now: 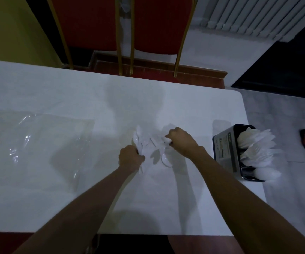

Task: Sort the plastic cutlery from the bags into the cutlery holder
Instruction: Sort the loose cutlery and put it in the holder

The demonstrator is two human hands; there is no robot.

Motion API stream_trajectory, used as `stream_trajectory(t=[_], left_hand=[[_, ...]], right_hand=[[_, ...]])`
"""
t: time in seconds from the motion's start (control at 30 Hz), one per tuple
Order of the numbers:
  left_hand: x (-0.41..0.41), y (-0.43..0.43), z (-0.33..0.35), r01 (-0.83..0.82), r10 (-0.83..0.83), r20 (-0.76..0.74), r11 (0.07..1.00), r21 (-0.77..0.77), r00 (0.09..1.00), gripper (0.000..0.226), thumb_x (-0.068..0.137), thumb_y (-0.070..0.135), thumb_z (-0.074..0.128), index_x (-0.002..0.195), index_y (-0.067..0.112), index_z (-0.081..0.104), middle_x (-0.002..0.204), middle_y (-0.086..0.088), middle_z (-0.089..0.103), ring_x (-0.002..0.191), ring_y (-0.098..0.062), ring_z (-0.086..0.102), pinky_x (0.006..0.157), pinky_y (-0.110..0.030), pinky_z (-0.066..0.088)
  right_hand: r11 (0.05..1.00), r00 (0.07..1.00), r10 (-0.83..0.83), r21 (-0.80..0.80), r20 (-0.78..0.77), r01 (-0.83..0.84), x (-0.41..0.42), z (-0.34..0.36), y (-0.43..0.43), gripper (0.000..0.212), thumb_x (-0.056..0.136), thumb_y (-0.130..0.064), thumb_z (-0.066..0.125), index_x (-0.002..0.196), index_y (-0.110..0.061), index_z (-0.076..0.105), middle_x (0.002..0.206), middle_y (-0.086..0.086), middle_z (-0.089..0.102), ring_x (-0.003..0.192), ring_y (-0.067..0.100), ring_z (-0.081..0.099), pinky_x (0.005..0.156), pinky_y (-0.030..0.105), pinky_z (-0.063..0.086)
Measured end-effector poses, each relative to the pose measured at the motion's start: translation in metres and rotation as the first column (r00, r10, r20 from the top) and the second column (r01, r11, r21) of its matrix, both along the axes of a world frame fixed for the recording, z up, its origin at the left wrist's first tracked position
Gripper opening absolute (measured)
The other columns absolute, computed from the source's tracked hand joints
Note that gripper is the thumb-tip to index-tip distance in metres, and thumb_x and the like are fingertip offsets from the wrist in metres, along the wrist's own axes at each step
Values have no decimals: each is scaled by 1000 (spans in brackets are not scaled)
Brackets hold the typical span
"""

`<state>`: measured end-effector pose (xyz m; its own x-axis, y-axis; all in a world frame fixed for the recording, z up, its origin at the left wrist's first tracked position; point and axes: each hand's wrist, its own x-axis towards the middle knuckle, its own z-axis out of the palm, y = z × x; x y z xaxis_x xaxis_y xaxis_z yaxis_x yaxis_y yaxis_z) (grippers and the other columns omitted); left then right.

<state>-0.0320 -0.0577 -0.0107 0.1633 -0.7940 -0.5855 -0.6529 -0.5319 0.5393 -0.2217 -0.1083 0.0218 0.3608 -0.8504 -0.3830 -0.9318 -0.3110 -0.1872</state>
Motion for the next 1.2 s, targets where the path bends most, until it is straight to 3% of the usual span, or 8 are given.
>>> stream_trajectory(t=[0.17, 0.33, 0.47, 0.7, 0.83, 0.97, 1.07, 1.2], left_hand=[[23, 10, -7, -63, 64, -52, 998, 14, 997, 16, 74, 21, 73, 70, 6, 69, 79, -14, 71, 81, -28, 67, 68, -27, 46], [35, 10, -7, -40, 41, -89, 999, 3, 995, 17, 77, 21, 72, 75, 5, 71, 81, -13, 73, 80, -26, 69, 80, -35, 52], [35, 10, -6, -4, 4, -122, 1000, -2, 992, 17, 79, 21, 71, 89, 6, 71, 90, -12, 72, 86, -27, 67, 83, -33, 50], [36, 11, 2, -68, 61, -191, 997, -29, 980, 13, 83, 19, 69, 90, 9, 67, 78, -6, 65, 73, -21, 60, 60, -22, 42], [36, 7, 11, -106, 92, -236, 993, -44, 967, 18, 82, 21, 71, 92, 6, 69, 79, -9, 68, 67, -19, 63, 64, -24, 51], [30, 1, 27, -132, 101, -273, 987, -95, 957, 12, 80, 22, 74, 81, 12, 69, 80, -11, 70, 67, -16, 64, 66, -21, 54], [18, -5, 47, -90, 46, -260, 983, -160, 964, 16, 79, 26, 74, 72, 15, 65, 72, -7, 68, 60, -11, 62, 52, -10, 44], [-3, -12, 72, -42, -30, -299, 972, -231, 954, 17, 80, 27, 74, 82, 10, 70, 76, -5, 70, 63, -10, 64, 51, -9, 45]], right_hand=[[926, 935, 352, -132, -40, -355, -2, -6, 15, 54, 84, 0, 63, 133, -21, 54, 94, 12, 61, 91, 30, 54, 61, 35, 42], [823, 841, 523, -178, -136, -540, -1, -14, 18, 45, 59, -4, 86, 99, -17, 69, 73, 8, 60, 69, 26, 58, 39, 24, 35], [790, 812, 561, -190, -162, -583, 0, -13, 19, 40, 49, -5, 90, 83, -12, 70, 90, 11, 65, 70, 25, 63, 35, 23, 40], [875, 893, 424, -186, -151, -447, -6, -12, 21, 28, 62, -3, 84, 85, -10, 71, 84, 6, 63, 85, 24, 61, 44, 26, 40], [994, 996, -43, -98, 83, 51, -5, -3, 29, 17, 89, -16, 62, 104, -10, 66, 101, 9, 64, 101, 26, 54, 70, 31, 41], [772, 592, -614, 243, 522, 587, -5, 16, 39, 38, 76, -20, 79, 56, -10, 48, 54, 3, 46, 56, 20, 58, 56, 32, 51], [603, 279, -753, 453, 596, 657, -11, 34, 54, 42, 77, -16, 80, 58, -10, 42, 53, 4, 46, 56, 20, 65, 52, 21, 55], [510, 106, -785, 540, 611, 670, -25, 52, 70, 42, 76, -21, 81, 55, -8, 47, 44, 1, 52, 66, 23, 73, 54, 24, 52]])
